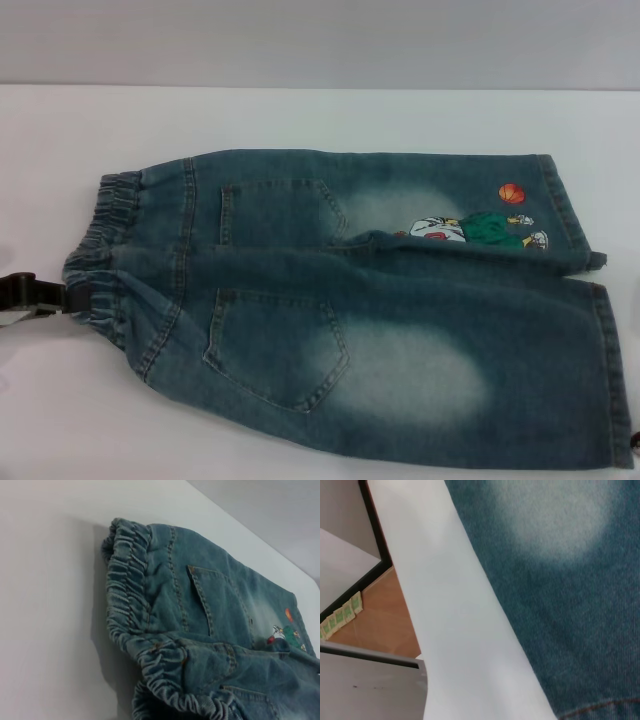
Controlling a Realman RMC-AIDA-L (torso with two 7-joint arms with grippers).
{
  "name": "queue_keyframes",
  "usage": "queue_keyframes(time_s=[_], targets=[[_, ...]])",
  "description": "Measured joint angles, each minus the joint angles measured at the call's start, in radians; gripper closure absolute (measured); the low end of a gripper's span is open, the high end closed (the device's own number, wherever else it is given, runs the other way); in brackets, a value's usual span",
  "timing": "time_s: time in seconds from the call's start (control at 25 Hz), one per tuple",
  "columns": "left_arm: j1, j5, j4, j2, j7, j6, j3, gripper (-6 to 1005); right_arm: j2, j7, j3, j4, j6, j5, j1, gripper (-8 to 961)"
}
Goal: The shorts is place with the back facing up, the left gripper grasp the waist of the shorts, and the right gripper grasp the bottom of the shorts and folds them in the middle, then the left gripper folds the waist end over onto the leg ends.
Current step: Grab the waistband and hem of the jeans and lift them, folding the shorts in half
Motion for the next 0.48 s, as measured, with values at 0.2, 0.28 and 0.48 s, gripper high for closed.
queue_keyframes(time_s=[0.2,0.28,0.48], targets=[[0.000,0.000,0.000,0.000,0.000,-0.001,0.000,907,0.012,-0.003,0.000,-0.007,0.007,0.001,0.009,260],[0.000,0.000,0.000,0.000,0.001,-0.001,0.000,906,0.018,-0.004,0.003,-0.021,0.006,0.002,0.012,260],[-0.001,0.000,0.000,0.000,0.002,-0.003,0.000,904,0.033,-0.006,0.008,-0.078,-0.029,0.006,0.014,260]])
